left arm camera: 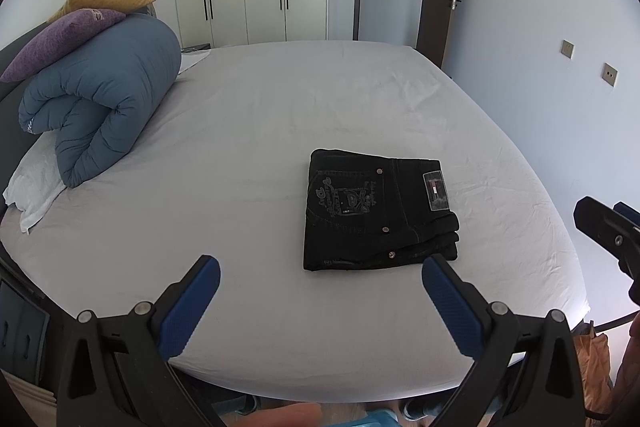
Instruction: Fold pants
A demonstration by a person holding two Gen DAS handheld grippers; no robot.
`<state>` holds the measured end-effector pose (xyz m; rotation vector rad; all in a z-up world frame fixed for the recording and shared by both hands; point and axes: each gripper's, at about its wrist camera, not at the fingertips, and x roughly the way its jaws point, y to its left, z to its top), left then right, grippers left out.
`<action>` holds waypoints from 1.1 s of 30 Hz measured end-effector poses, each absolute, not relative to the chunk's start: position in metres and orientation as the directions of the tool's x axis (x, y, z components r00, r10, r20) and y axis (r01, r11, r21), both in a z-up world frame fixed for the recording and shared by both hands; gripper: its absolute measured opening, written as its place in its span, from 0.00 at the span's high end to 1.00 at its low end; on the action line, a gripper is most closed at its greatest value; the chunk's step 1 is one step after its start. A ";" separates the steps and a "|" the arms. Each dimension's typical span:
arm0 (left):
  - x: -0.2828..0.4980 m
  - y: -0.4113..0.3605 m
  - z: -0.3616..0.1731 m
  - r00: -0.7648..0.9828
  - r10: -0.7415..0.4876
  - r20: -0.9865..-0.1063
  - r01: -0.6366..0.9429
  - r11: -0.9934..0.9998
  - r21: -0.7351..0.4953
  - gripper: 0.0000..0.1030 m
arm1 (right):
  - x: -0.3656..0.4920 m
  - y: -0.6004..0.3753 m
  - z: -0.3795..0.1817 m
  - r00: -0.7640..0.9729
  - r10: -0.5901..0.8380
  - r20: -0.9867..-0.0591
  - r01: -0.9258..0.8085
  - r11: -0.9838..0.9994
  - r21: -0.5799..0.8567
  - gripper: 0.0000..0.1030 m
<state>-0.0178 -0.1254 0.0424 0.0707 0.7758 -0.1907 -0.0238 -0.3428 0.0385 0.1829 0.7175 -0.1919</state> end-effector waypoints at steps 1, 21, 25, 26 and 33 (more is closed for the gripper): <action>-0.017 -0.125 0.042 0.696 -0.144 -0.703 0.195 0.981 -0.008 0.00 | -0.024 -0.343 0.038 0.736 -0.110 -0.668 0.236 0.966 0.101 0.00; -0.013 -0.125 0.039 0.685 -0.140 -0.715 0.190 0.982 -0.009 0.00 | -0.020 -0.338 0.032 0.729 -0.100 -0.677 0.229 0.968 0.104 0.00; -0.013 -0.125 0.038 0.684 -0.140 -0.716 0.190 0.982 -0.010 0.00 | -0.020 -0.337 0.031 0.728 -0.099 -0.678 0.229 0.968 0.104 0.00; -0.013 -0.125 0.038 0.683 -0.140 -0.717 0.190 0.982 -0.011 0.00 | -0.019 -0.337 0.031 0.728 -0.099 -0.678 0.228 0.968 0.104 0.00; -0.013 -0.125 0.037 0.682 -0.139 -0.718 0.191 0.982 -0.008 0.00 | -0.019 -0.337 0.031 0.728 -0.099 -0.679 0.228 0.968 0.104 0.00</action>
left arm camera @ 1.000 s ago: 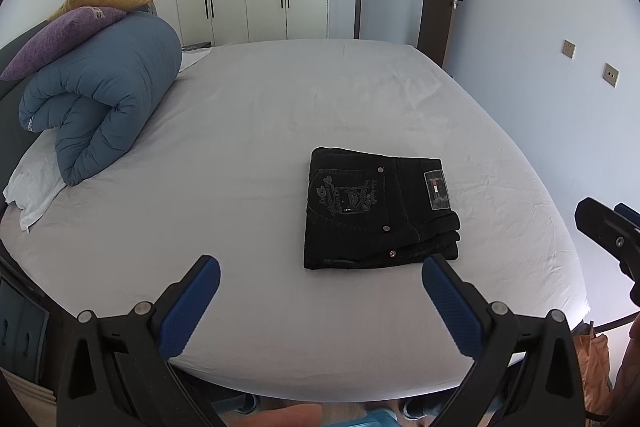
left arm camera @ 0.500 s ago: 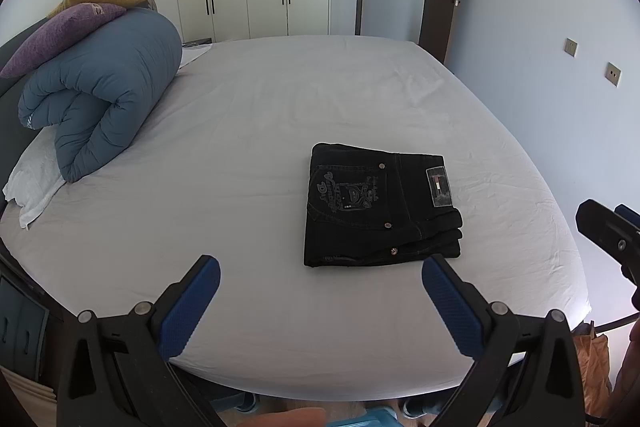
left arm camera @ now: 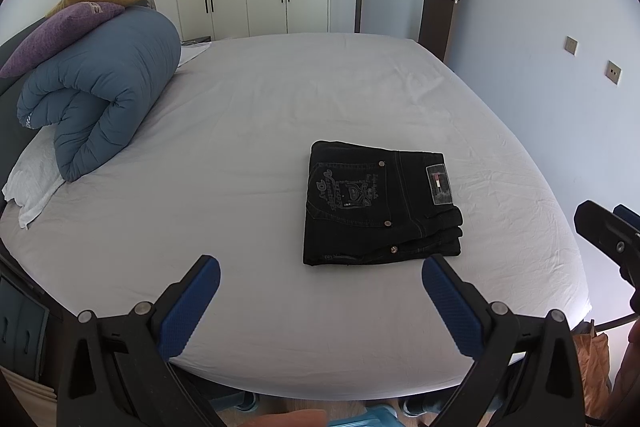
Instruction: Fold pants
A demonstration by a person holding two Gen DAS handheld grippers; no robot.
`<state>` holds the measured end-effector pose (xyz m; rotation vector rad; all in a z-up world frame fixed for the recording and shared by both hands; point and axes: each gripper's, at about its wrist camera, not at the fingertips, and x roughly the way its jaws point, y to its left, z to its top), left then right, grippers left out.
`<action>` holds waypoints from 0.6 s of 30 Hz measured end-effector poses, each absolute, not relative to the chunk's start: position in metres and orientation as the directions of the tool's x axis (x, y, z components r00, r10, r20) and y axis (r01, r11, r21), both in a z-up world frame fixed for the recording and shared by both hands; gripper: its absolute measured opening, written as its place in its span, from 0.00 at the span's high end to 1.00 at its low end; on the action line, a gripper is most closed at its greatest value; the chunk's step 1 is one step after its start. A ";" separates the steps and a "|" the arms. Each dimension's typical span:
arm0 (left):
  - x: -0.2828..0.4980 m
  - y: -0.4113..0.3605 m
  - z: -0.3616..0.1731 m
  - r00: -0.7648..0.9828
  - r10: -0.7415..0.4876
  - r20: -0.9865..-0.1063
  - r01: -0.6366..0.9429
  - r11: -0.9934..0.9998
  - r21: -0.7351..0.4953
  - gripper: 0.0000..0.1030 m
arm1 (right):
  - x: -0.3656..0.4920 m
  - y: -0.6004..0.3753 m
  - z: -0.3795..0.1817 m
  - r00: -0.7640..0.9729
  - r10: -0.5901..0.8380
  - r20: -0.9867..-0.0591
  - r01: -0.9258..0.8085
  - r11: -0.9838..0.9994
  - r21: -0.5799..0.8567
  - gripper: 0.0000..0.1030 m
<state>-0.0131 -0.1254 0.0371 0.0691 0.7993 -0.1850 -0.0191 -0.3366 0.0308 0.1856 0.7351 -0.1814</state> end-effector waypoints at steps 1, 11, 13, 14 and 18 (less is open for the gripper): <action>-0.013 -0.125 0.037 0.681 -0.139 -0.719 0.192 0.981 -0.009 0.00 | -0.019 -0.337 0.031 0.728 -0.098 -0.679 0.229 0.968 0.105 0.00; -0.013 -0.126 0.036 0.681 -0.140 -0.719 0.193 0.981 -0.008 0.00 | -0.019 -0.336 0.028 0.726 -0.096 -0.681 0.228 0.968 0.106 0.00; -0.013 -0.126 0.035 0.680 -0.140 -0.720 0.194 0.981 -0.007 0.00 | -0.019 -0.336 0.028 0.725 -0.096 -0.682 0.228 0.968 0.106 0.00; -0.013 -0.126 0.035 0.680 -0.140 -0.719 0.194 0.981 -0.007 0.00 | -0.019 -0.336 0.027 0.724 -0.095 -0.683 0.228 0.968 0.106 0.00; -0.013 -0.126 0.034 0.678 -0.141 -0.722 0.194 0.981 -0.009 0.00 | -0.020 -0.334 0.024 0.721 -0.092 -0.687 0.226 0.968 0.107 0.00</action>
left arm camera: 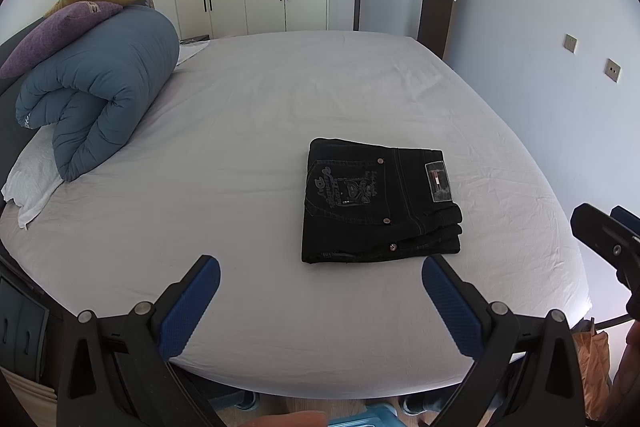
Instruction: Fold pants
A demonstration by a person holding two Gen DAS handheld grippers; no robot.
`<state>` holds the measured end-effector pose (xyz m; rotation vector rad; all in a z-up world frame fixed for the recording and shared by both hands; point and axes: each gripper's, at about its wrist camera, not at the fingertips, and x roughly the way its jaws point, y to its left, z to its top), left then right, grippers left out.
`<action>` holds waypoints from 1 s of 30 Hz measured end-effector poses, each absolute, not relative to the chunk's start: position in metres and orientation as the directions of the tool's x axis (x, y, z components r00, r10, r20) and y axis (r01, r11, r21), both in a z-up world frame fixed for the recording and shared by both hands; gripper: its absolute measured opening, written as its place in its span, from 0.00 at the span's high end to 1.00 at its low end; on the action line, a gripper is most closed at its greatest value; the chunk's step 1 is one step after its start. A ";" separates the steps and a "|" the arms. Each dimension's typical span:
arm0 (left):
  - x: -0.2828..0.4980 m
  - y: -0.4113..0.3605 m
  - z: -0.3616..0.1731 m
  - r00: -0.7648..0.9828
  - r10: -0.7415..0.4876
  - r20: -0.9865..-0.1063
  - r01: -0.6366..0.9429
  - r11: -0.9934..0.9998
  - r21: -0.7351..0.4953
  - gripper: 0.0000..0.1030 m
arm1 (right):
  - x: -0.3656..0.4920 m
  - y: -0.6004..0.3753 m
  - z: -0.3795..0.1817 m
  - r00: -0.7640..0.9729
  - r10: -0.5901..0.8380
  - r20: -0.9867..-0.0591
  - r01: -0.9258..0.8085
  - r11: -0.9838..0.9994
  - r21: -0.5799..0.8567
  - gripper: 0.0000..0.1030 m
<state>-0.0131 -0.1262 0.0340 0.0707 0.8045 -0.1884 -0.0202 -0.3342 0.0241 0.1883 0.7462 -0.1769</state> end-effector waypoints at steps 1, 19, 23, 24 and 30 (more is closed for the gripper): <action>-0.013 -0.126 0.034 0.678 -0.141 -0.722 0.195 0.981 -0.009 0.00 | -0.020 -0.334 0.024 0.720 -0.091 -0.687 0.225 0.968 0.108 0.00; -0.014 -0.124 0.029 0.665 -0.144 -0.733 0.204 0.979 -0.007 0.00 | -0.019 -0.336 0.019 0.715 -0.078 -0.695 0.217 0.970 0.114 0.00; -0.013 -0.123 0.028 0.661 -0.141 -0.737 0.201 0.980 -0.007 0.00 | -0.018 -0.337 0.018 0.711 -0.074 -0.699 0.215 0.970 0.117 0.00; -0.013 -0.122 0.027 0.660 -0.141 -0.738 0.200 0.980 -0.008 0.00 | -0.019 -0.337 0.017 0.711 -0.072 -0.700 0.215 0.970 0.118 0.00; -0.012 -0.121 0.026 0.659 -0.140 -0.739 0.202 0.979 -0.006 0.00 | -0.018 -0.338 0.017 0.709 -0.071 -0.701 0.215 0.969 0.120 0.00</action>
